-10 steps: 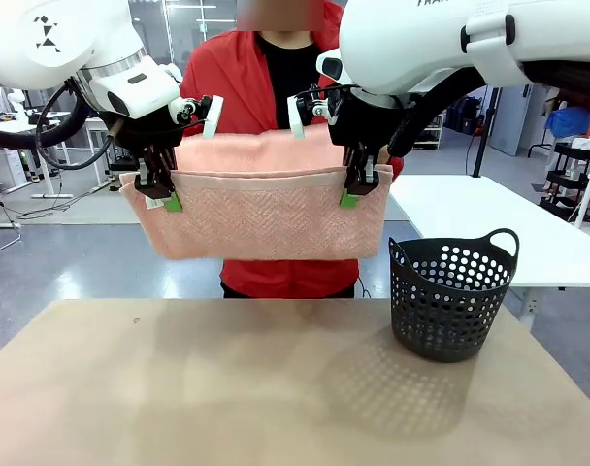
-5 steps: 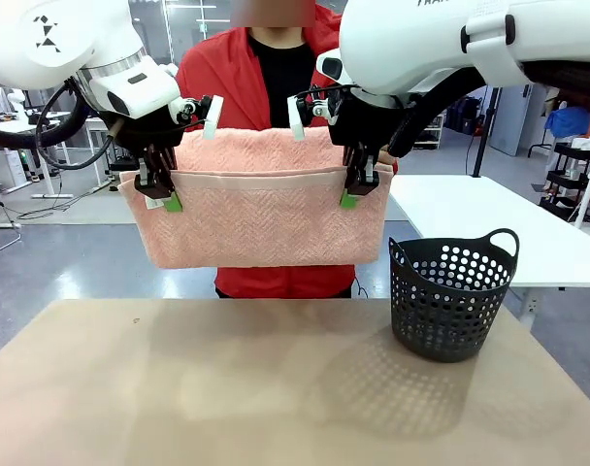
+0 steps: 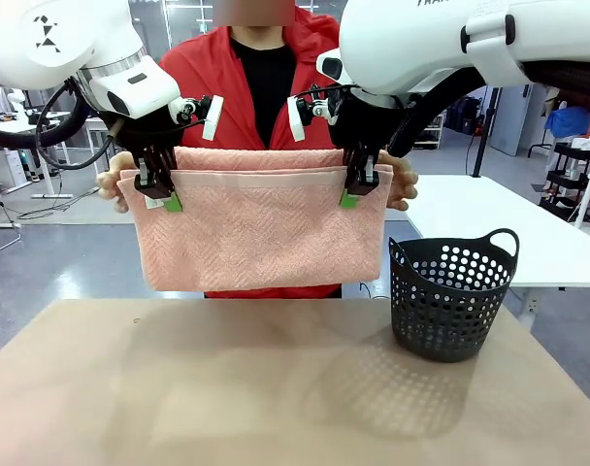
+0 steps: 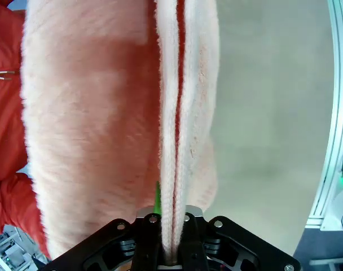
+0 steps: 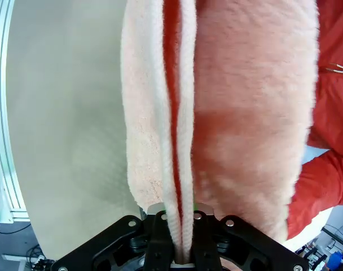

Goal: Fold the towel.
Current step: Release the end of the 100 cm Hotel Towel you were holding.

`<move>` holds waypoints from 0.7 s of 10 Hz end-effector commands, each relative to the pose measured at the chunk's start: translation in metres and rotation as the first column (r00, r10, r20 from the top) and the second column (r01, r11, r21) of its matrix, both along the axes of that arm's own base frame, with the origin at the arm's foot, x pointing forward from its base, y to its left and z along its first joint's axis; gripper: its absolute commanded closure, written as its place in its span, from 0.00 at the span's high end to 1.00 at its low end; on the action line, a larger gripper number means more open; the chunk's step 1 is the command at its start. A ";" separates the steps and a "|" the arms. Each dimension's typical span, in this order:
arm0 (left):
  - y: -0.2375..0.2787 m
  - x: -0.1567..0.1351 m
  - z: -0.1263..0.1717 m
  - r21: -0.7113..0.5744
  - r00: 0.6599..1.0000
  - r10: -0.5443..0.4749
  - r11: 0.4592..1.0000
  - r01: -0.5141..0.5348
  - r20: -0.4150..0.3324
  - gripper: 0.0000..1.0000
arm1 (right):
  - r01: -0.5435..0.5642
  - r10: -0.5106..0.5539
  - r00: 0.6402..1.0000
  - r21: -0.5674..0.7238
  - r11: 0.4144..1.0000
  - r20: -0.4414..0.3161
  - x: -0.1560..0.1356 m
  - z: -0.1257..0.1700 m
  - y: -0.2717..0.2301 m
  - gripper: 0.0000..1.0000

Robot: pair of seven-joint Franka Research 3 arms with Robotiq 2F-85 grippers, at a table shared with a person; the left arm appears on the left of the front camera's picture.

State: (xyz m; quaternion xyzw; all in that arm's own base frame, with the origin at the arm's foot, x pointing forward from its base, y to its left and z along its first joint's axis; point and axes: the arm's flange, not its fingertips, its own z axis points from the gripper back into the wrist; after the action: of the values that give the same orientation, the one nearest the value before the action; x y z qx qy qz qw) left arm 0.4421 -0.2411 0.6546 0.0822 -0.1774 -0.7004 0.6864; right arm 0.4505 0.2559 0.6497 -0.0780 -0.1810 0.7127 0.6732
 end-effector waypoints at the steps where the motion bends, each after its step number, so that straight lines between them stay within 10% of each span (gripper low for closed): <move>1: 0.001 0.000 0.002 0.001 1.000 0.004 1.000 -0.004 0.005 0.00 | 0.000 0.000 1.000 -0.006 1.000 0.005 0.000 0.001 -0.001 0.00; 7: 0.001 0.000 0.002 0.001 1.000 0.004 1.000 -0.004 0.005 0.00 | 0.000 0.000 1.000 -0.006 1.000 0.005 0.000 0.001 -0.001 0.00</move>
State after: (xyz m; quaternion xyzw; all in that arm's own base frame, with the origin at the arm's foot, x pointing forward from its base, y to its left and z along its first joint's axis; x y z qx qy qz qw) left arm 0.4419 -0.2415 0.6547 0.0823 -0.1775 -0.7006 0.6862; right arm 0.4502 0.2563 0.6497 -0.0780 -0.1810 0.7130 0.6729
